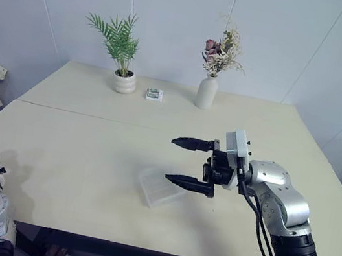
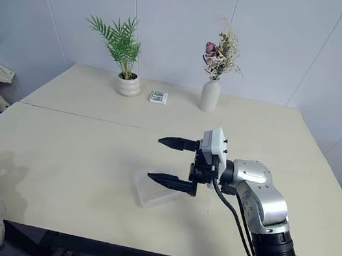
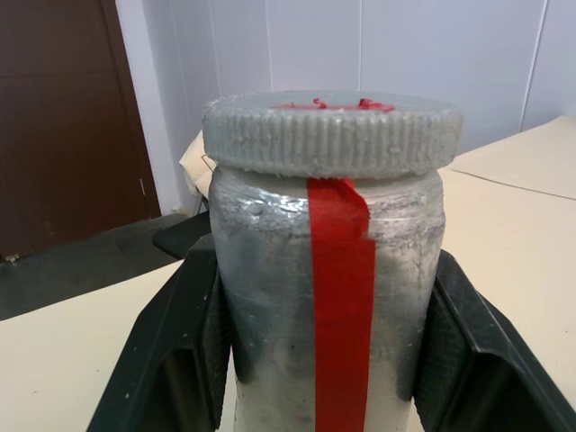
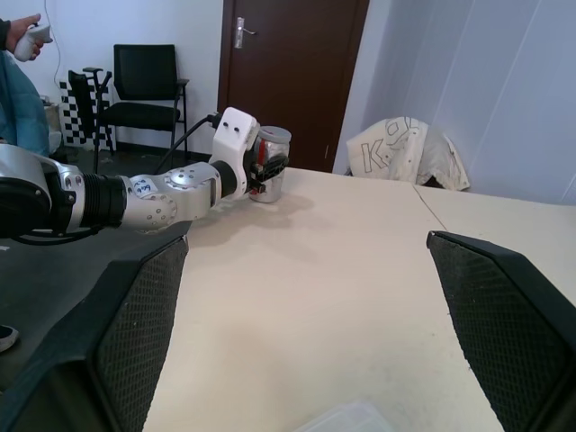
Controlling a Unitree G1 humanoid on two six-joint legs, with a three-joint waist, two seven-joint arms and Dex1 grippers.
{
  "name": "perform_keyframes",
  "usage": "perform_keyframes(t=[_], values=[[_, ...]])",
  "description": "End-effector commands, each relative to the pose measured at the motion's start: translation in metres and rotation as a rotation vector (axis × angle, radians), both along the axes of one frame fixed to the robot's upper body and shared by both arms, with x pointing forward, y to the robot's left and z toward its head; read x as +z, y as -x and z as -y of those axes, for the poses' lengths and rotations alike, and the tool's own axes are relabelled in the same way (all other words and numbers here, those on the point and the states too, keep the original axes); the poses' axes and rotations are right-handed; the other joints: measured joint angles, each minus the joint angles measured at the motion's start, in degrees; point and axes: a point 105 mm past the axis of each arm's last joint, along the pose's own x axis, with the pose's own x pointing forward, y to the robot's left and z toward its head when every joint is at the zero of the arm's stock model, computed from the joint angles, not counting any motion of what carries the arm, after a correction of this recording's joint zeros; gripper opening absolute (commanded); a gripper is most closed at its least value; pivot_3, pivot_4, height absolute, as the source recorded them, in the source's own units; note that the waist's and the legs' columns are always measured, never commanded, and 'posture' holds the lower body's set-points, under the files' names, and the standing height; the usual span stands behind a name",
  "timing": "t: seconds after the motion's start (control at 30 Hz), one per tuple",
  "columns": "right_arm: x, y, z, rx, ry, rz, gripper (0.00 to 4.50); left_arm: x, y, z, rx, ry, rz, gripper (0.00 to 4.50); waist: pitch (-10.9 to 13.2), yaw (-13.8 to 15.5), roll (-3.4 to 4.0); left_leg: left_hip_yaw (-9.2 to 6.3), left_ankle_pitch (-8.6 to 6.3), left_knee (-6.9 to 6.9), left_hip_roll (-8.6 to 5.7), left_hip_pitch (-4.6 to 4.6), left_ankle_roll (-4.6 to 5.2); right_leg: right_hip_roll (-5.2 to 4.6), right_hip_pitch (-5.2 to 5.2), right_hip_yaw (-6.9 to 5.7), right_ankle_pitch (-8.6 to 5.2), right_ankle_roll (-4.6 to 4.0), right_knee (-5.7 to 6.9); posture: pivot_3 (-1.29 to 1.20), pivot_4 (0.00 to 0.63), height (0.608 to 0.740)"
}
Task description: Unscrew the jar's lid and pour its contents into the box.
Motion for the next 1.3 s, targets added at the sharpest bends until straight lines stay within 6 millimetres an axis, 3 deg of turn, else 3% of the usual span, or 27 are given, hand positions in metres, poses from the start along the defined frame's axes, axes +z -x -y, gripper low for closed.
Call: perform_keyframes(t=[0.03,0.17,0.23,0.37,0.47,0.67,0.9,1.1,1.3], values=[[0.008,0.008,0.004,0.005,-0.019,0.039,4.5,0.014,-0.001,0.003,-0.015,-0.016,0.063,2.11,0.0,0.0,0.0,0.0,0.0,0.0,0.0,0.0,0.0,0.0,0.0,0.0,0.0,0.0,0.0,0.0,0.15,0.74],[0.008,0.008,0.006,-0.01,-0.017,0.041,4.5,0.045,-0.018,0.033,-0.202,-0.114,0.119,2.11,0.0,0.1,-0.01,0.0,0.0,0.0,0.0,-0.02,0.0,0.0,0.0,0.0,0.0,0.0,-0.01,0.0,0.15,0.74],[0.008,0.009,0.009,-0.024,-0.01,0.043,4.5,0.068,-0.029,0.06,-0.386,-0.188,0.141,2.11,0.0,0.3,-0.01,-0.01,0.01,0.0,0.0,-0.04,-0.02,0.0,0.0,-0.01,0.0,0.0,-0.01,0.0,0.15,0.74],[0.009,0.01,0.016,-0.058,-0.005,0.034,4.5,0.091,-0.035,0.1,-0.707,-0.227,0.183,2.11,0.0,0.3,-0.01,-0.01,0.01,-0.01,-0.01,-0.05,-0.02,-0.02,0.0,0.0,0.0,-0.01,-0.06,0.0,0.15,0.74],[0.008,0.011,0.024,-0.108,0.008,0.022,4.5,0.105,-0.034,0.14,-1.047,-0.26,0.165,2.11,0.0,-0.2,0.01,0.02,0.0,-0.08,0.0,-0.03,-0.02,-0.02,0.0,0.03,-0.02,-0.04,-0.09,0.0,0.15,0.74],[0.006,0.014,0.042,-0.241,0.052,-0.014,4.5,0.101,-0.032,0.204,-1.608,-0.392,-0.072,2.11,0.1,0.0,0.09,0.01,0.0,-0.12,0.09,0.0,-0.03,0.07,-0.03,0.02,-0.15,-0.28,-0.08,0.0,0.15,0.74],[0.004,0.029,0.051,-0.364,0.056,-0.048,4.5,0.103,-0.041,0.257,-1.957,-0.488,-0.125,2.11,0.1,0.3,0.1,0.01,-0.01,-0.12,0.05,-0.08,0.02,0.05,-0.02,0.03,-0.13,-0.21,-0.16,0.0,0.15,0.74],[-0.003,0.035,0.053,-0.475,0.037,-0.102,4.5,0.101,-0.036,0.279,-2.132,-0.506,-0.113,2.11,0.1,-0.4,0.11,0.06,-0.06,-0.14,0.1,-0.08,0.06,0.12,-0.07,0.11,-0.15,-0.13,-0.13,0.0,0.15,0.74],[0.005,0.033,0.035,-0.492,-0.024,-0.096,4.5,0.096,-0.035,0.293,-2.196,-0.563,-0.114,2.11,0.1,-0.1,0.12,0.05,-0.04,-0.07,0.23,-0.06,0.01,0.26,-0.08,0.15,-0.16,-0.17,-0.07,0.0,0.15,0.74]])
